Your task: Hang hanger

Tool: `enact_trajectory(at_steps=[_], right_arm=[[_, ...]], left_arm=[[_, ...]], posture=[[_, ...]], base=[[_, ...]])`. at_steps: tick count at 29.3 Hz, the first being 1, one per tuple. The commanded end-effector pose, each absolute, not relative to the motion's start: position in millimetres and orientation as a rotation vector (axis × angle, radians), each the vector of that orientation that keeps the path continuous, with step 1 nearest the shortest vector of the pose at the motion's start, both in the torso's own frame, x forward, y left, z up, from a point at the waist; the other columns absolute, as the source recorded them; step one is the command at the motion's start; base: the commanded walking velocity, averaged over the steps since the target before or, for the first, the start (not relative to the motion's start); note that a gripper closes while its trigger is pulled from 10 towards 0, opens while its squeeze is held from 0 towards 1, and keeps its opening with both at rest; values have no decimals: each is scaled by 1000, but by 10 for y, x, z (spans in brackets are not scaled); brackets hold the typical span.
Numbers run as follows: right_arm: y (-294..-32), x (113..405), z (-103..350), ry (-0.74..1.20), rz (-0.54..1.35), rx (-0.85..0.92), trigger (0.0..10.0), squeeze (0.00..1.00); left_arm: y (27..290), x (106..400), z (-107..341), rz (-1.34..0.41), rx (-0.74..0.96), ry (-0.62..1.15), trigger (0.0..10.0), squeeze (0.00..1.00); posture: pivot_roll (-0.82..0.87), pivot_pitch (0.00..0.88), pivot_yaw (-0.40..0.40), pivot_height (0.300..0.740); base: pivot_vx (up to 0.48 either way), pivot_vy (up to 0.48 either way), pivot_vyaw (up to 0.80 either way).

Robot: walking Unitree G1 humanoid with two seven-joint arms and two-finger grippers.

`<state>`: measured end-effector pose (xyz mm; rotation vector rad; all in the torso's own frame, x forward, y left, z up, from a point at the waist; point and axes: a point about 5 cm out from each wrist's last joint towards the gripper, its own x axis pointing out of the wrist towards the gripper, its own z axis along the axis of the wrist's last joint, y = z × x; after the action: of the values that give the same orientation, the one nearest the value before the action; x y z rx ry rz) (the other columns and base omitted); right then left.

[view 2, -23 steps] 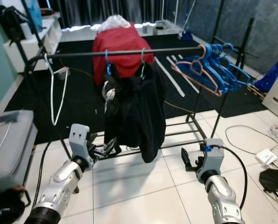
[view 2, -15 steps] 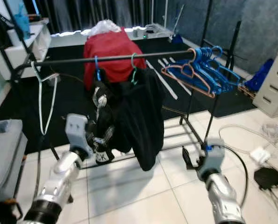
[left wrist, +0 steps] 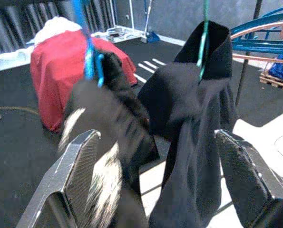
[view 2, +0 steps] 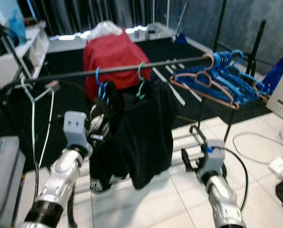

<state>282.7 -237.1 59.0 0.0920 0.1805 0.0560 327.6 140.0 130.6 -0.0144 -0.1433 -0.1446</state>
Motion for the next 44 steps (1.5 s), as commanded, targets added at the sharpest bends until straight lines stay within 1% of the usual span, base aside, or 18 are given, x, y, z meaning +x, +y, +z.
enact_trajectory(at_steps=[1,7,8,10,16,21,23,24,26,36,41,43,44], right_arm=[[-2326,2855,617,161,67,99,10000,0],[-2314,2856,620,158,70,104,10000,0],[-2314,2852,625,156,70,107,10000,0],[-2315,2850,626,155,70,108,10000,0],[-2318,2842,621,156,69,114,10000,0],[-2322,2830,617,159,69,113,10000,0],[-2325,2829,611,164,68,112,10000,0],[-2325,2829,611,164,68,112,10000,0],[-2327,2831,606,167,67,111,10000,0],[-2328,2843,607,172,68,107,10000,0],[-2322,2849,610,172,67,107,10000,0],[-2320,2852,612,171,65,109,10000,0],[-2320,2852,612,171,65,109,10000,0]], left_arm=[[1397,3310,1396,-128,-3,-162,10000,0],[1395,3327,1414,-83,5,-159,10000,0],[1443,3343,1425,-21,-3,-161,10000,0],[1460,3346,1432,-3,-2,-165,10000,0],[1498,3346,1427,-8,4,-152,10000,0],[1489,3324,1342,-77,5,-111,10000,0],[1439,3288,1271,-184,22,-80,10000,0],[1439,3288,1271,-184,22,-80,10000,0],[1488,3255,1230,-247,26,-61,10000,0],[1726,3220,1230,-279,39,-58,10000,0],[1633,3198,1215,-332,6,-49,10000,0],[1501,3157,1183,-396,-37,-35,10000,0],[1501,3157,1183,-396,-37,-35,10000,0]], posture=[[-200,0,41,740],[-202,0,45,740],[-206,0,49,740],[-206,0,49,740],[-202,0,45,740],[-203,0,42,740],[-205,0,39,740],[-205,0,39,740],[-208,0,40,740],[-208,0,36,740],[-211,0,41,740],[-212,0,44,740],[-212,0,44,740]], base=[[469,0,0],[465,0,0],[0,0,0],[0,0,0],[0,0,0],[0,0,0],[0,0,0],[0,0,0],[0,0,0],[0,0,0],[0,0,0],[0,0,0],[0,0,0]])
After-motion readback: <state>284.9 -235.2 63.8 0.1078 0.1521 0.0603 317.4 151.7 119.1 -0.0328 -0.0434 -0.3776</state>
